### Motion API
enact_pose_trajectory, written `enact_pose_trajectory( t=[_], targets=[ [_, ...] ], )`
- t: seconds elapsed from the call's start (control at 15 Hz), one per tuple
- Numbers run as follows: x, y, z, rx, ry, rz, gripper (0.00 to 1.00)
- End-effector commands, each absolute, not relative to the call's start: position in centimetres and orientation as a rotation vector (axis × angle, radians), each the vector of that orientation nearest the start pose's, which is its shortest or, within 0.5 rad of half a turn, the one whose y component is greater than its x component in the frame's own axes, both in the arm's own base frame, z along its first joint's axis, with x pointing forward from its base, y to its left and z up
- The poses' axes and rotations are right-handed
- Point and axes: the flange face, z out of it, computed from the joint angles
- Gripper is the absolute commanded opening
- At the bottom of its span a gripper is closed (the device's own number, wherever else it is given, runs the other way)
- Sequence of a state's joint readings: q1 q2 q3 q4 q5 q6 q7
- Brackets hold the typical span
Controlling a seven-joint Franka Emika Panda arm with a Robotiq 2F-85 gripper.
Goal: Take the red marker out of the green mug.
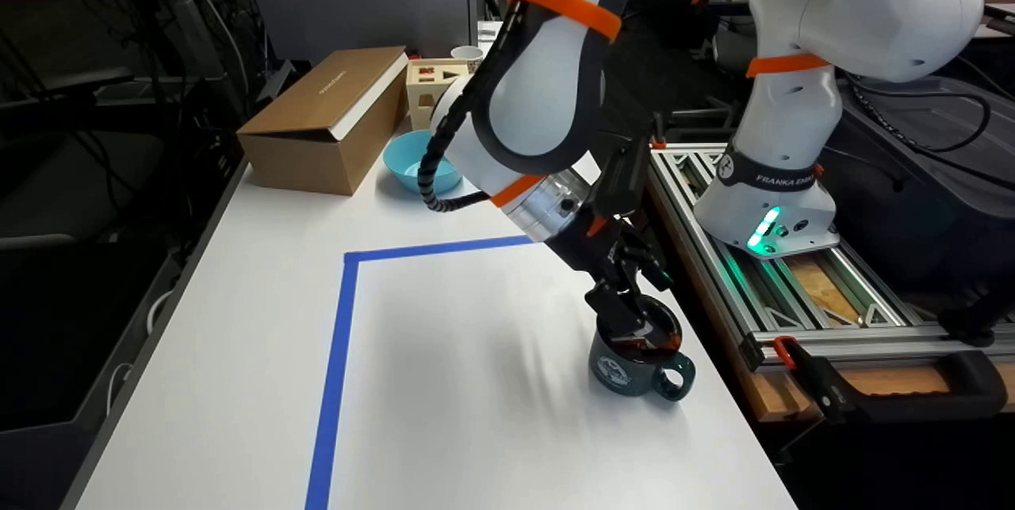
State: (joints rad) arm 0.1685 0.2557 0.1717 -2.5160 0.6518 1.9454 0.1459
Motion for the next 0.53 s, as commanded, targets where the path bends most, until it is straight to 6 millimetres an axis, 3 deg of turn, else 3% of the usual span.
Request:
enact_pose_trajectory(
  t=[0.0, 0.27, 0.4, 0.47],
  targets=[
    [33.42, 17.19, 14.56, -2.519, 0.367, 1.196, 1.00],
    [33.46, 17.71, 13.73, -2.509, 0.359, 1.183, 1.00],
    [33.47, 17.91, 13.82, -2.500, 0.359, 1.184, 0.88],
    [33.47, 18.03, 13.82, -2.498, 0.359, 1.184, 0.73]
  ],
)
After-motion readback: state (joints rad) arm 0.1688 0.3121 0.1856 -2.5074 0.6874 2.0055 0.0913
